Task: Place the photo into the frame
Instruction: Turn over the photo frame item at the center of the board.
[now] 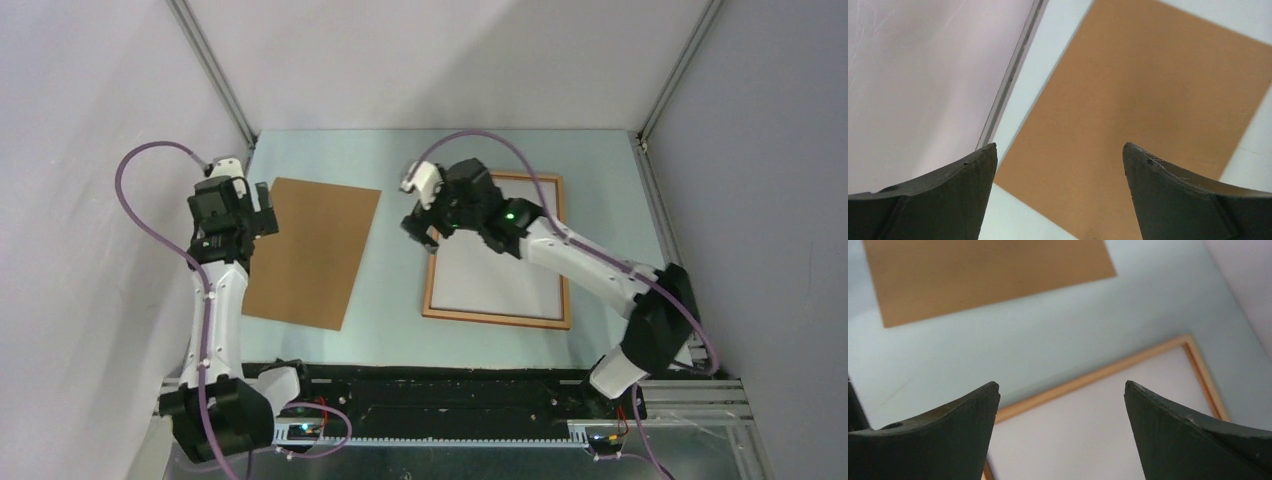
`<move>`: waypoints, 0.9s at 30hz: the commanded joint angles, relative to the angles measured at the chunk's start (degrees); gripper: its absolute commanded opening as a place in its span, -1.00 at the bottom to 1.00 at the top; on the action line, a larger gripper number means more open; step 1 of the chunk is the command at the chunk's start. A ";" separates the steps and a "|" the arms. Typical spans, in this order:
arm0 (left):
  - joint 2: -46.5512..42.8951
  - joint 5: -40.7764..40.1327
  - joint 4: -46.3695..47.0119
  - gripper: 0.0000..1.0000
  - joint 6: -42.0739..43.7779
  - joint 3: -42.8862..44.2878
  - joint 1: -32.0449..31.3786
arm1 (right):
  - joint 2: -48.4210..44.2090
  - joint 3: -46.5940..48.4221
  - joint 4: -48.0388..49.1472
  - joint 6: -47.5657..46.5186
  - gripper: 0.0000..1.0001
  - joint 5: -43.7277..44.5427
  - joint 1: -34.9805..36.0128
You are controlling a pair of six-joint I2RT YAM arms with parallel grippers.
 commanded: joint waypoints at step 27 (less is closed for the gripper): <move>44.02 16.62 -4.36 0.99 11.49 16.21 18.05 | 47.19 38.76 -6.51 32.40 0.99 -18.70 2.69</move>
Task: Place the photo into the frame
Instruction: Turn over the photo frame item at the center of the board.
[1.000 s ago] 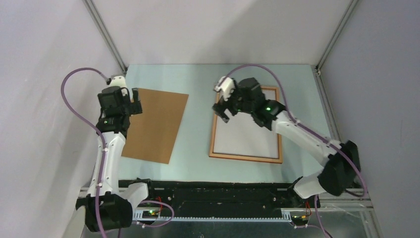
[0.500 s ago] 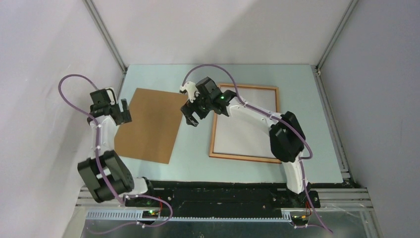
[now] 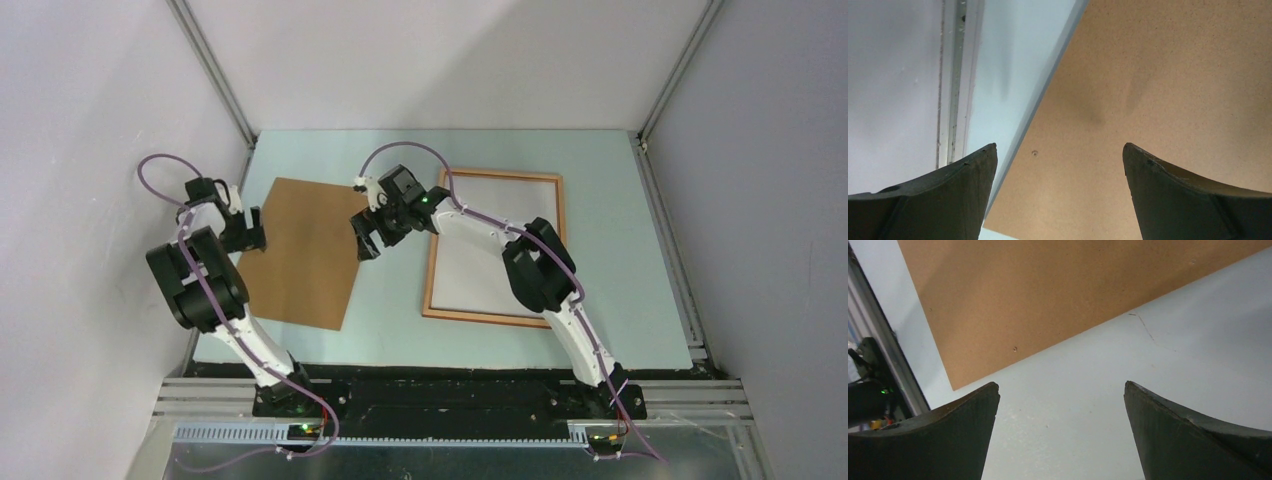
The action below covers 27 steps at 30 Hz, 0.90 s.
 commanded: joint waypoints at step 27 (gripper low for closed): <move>13.40 13.02 -10.50 0.97 10.02 14.33 0.70 | 12.57 2.39 17.75 34.44 0.98 -20.12 -6.55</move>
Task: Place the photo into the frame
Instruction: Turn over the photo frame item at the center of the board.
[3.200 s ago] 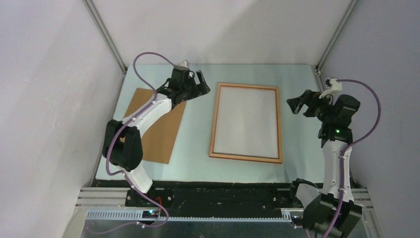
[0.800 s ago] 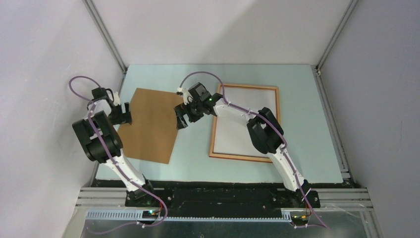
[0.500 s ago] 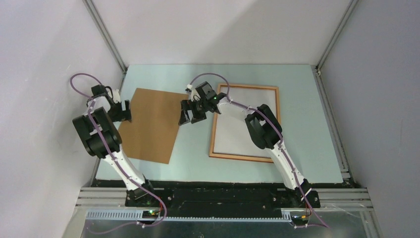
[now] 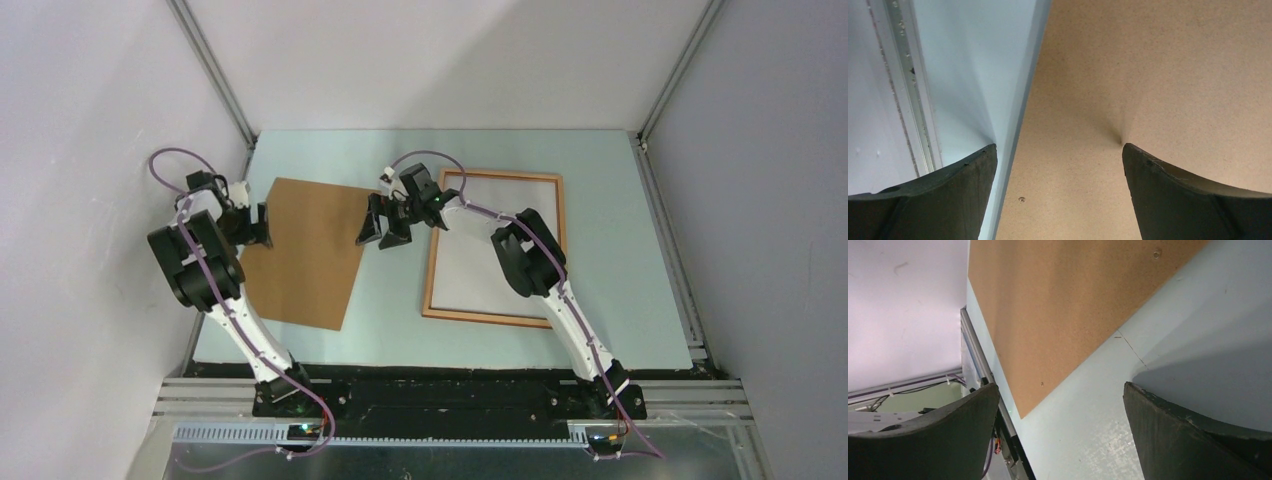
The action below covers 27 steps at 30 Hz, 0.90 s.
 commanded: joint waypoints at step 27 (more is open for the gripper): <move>-4.63 13.57 -12.91 0.95 6.33 -2.65 -2.83 | -3.37 -10.34 6.25 7.94 0.93 0.62 -0.85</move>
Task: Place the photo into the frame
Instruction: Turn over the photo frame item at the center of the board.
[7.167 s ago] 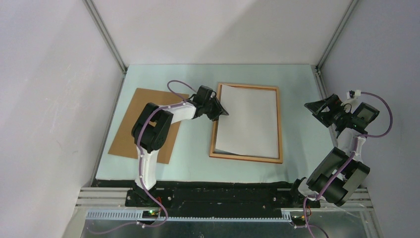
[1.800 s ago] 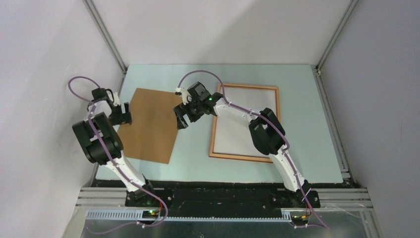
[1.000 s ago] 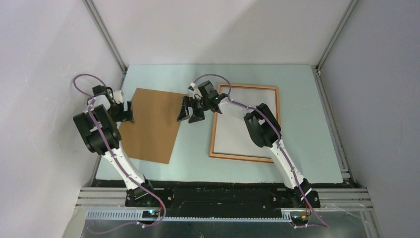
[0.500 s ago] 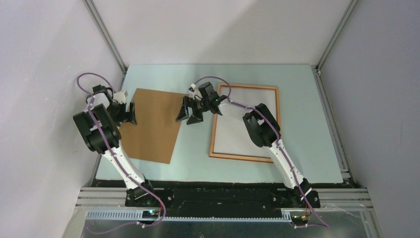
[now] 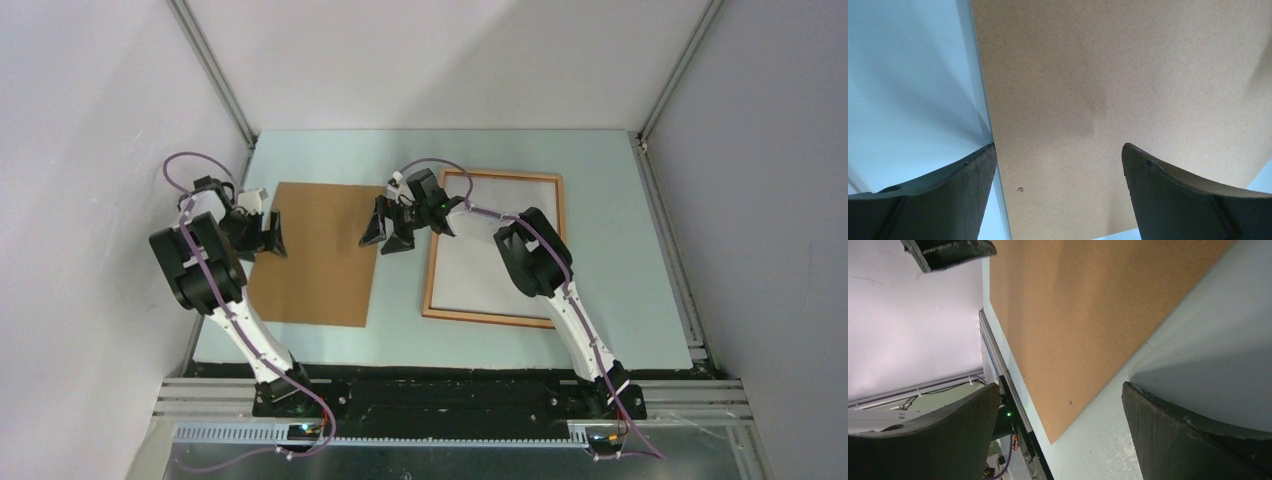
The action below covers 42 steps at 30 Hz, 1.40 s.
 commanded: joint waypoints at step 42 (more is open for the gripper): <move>-21.68 20.14 -7.75 0.98 -6.62 -4.97 -8.07 | -8.49 -9.83 -2.05 -9.62 0.81 1.28 -4.08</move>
